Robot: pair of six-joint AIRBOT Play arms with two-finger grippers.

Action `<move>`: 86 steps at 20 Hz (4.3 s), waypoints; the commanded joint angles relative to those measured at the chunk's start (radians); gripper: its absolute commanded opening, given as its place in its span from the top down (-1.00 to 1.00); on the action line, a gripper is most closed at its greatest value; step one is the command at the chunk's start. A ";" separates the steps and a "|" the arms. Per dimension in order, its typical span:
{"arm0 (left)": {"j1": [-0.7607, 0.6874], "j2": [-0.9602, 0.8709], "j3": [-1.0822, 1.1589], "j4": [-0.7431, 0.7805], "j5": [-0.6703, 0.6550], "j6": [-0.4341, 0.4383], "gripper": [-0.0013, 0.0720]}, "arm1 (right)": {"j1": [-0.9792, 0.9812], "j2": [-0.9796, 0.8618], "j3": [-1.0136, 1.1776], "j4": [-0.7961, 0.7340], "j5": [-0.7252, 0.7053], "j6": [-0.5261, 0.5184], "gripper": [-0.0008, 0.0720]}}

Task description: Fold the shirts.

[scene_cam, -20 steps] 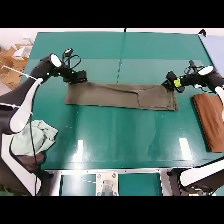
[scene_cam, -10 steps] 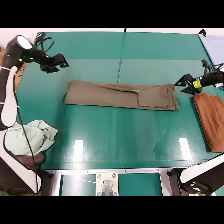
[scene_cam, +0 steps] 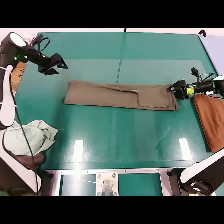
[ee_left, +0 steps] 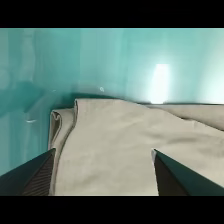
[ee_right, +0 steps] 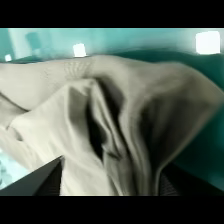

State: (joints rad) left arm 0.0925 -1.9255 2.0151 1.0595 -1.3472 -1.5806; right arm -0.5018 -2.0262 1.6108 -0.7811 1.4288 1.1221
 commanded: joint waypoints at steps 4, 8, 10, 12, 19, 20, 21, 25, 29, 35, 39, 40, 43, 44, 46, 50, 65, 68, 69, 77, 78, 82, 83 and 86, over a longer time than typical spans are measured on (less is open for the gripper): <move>-0.059 -0.001 0.001 -0.031 0.026 0.045 -0.66 | 0.032 -0.016 -0.002 0.011 -0.006 -0.027 0.79; -0.159 -0.002 0.001 -0.033 0.104 0.098 0.80 | 0.051 -0.011 0.039 0.008 0.013 -0.001 0.93; -0.233 -0.013 0.001 -0.034 0.148 0.101 0.83 | 0.055 0.020 0.082 0.006 0.041 0.016 0.93; -0.323 -0.047 0.001 -0.037 0.196 0.112 0.91 | 0.063 0.073 0.138 0.008 0.075 0.032 0.93; -0.687 -0.250 -0.003 -0.106 0.493 0.122 0.91 | 0.172 0.277 0.287 0.008 0.242 0.166 0.93; -0.713 -0.275 -0.003 -0.135 0.529 0.122 0.91 | 0.196 0.309 0.288 0.008 0.243 0.177 0.93; -0.732 -0.297 -0.003 -0.183 0.557 0.123 0.91 | 0.220 0.337 0.288 0.008 0.246 0.183 0.93; -0.743 -0.338 -0.003 -0.299 0.575 0.143 0.91 | 0.282 0.392 0.288 0.005 0.248 0.196 0.93; -0.703 -0.323 0.053 -0.306 0.459 0.150 0.91 | 0.289 0.391 0.288 -0.027 0.247 0.214 0.93; -0.461 -0.113 0.053 -0.207 0.129 0.275 0.91 | 0.338 0.391 0.288 -0.019 0.208 0.275 0.93; -0.237 0.080 0.053 -0.053 -0.039 0.272 0.91 | 0.508 0.389 0.275 -0.021 0.093 0.343 0.93; -0.184 0.117 0.053 -0.051 -0.058 0.273 0.91 | 0.568 0.381 0.267 -0.024 0.040 0.363 0.93; -0.064 0.188 0.052 -0.052 -0.066 0.273 0.91 | 0.752 0.315 0.248 -0.023 -0.151 0.432 0.93; -0.034 0.198 0.051 -0.053 -0.069 0.273 0.91 | 0.816 0.277 0.248 -0.021 -0.232 0.451 0.93; 0.005 0.203 0.045 -0.052 -0.086 0.274 0.91 | 0.949 0.183 0.248 0.014 -0.434 0.457 0.93; 0.019 0.203 -0.004 -0.041 -0.107 0.306 0.91 | 1.188 -0.026 0.250 0.080 -0.902 0.434 -0.55; 0.019 0.201 -0.011 -0.010 -0.129 0.333 0.91 | 0.504 0.084 0.088 -0.066 -0.148 0.459 -0.59; 0.019 0.201 -0.011 0.013 -0.129 0.333 0.91 | 0.538 0.080 -0.060 -0.003 -0.263 0.385 -0.59; 0.019 0.201 -0.011 0.018 -0.129 0.332 0.91 | 0.557 0.076 -0.086 0.053 -0.300 0.347 -0.59; 0.019 0.201 -0.011 0.019 -0.131 0.325 0.91 | 0.660 0.056 -0.037 0.239 -0.362 0.280 0.92; 0.019 0.201 -0.011 0.019 -0.131 0.324 0.91 | 0.653 0.066 -0.007 0.238 -0.355 0.280 0.93; 0.019 0.201 -0.011 0.019 -0.135 0.322 0.91 | 0.558 0.182 0.085 0.188 -0.311 0.287 0.93; 0.019 0.201 -0.011 0.020 -0.139 0.322 0.91 | 0.508 0.231 0.098 0.156 -0.287 0.305 0.93; 0.019 0.201 -0.011 0.020 -0.156 0.322 0.91 | 0.325 0.375 0.106 0.102 -0.235 0.344 0.93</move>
State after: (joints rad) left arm 0.1116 -1.7256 2.0037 1.0794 -1.4895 -1.2579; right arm -0.0410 -1.7638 1.6943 -0.6292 1.1378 1.4342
